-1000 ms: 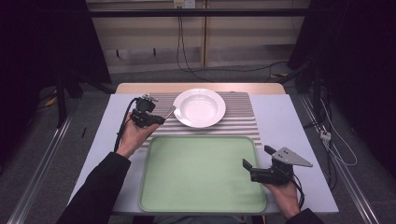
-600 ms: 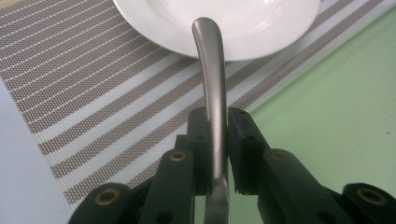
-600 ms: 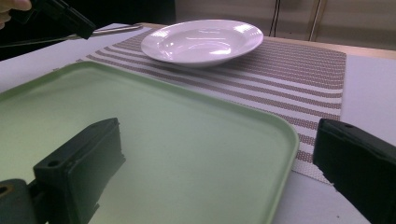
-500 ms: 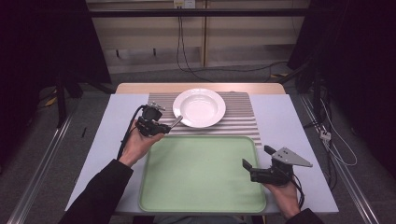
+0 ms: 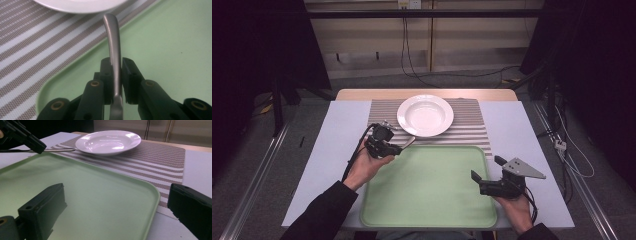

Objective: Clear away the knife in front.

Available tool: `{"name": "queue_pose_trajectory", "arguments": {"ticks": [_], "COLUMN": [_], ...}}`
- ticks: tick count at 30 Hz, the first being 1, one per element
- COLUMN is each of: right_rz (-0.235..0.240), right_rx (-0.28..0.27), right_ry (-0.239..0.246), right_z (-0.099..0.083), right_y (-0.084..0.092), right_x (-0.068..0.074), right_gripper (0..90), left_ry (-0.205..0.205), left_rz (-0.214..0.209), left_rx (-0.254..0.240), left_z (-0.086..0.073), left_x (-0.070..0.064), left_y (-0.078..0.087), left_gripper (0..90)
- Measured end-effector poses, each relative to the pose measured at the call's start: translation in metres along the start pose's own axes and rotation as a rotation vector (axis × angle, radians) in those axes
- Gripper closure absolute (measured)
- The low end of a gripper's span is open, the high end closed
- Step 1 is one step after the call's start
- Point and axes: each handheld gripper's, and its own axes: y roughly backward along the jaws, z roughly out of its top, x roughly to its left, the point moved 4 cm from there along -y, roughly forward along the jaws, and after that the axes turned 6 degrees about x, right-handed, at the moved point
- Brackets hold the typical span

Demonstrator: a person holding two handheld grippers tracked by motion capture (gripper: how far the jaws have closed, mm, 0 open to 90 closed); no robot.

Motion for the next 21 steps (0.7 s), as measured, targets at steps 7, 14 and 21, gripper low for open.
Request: {"name": "queue_pose_trajectory", "arguments": {"ticks": [7,14,21], "right_rz": [0.001,0.005,0.008], "right_rx": [0.000,-0.002,0.000], "right_ry": [-0.002,-0.003,-0.001], "right_z": [0.000,0.000,0.000], "right_y": [0.000,0.000,0.000], "right_x": [0.000,0.000,0.000], "right_gripper": [1.5,1.4,1.5], "left_ry": [0.020,0.018,0.059], "left_rz": [-0.014,-0.023,-0.031], "left_rx": [0.029,0.048,0.069], "left_z": [-0.010,-0.015,-0.020], "left_x": [-0.009,-0.020,-0.025], "left_y": [-0.010,-0.014,-0.022], "left_gripper": [79.9,79.9,79.8]}}
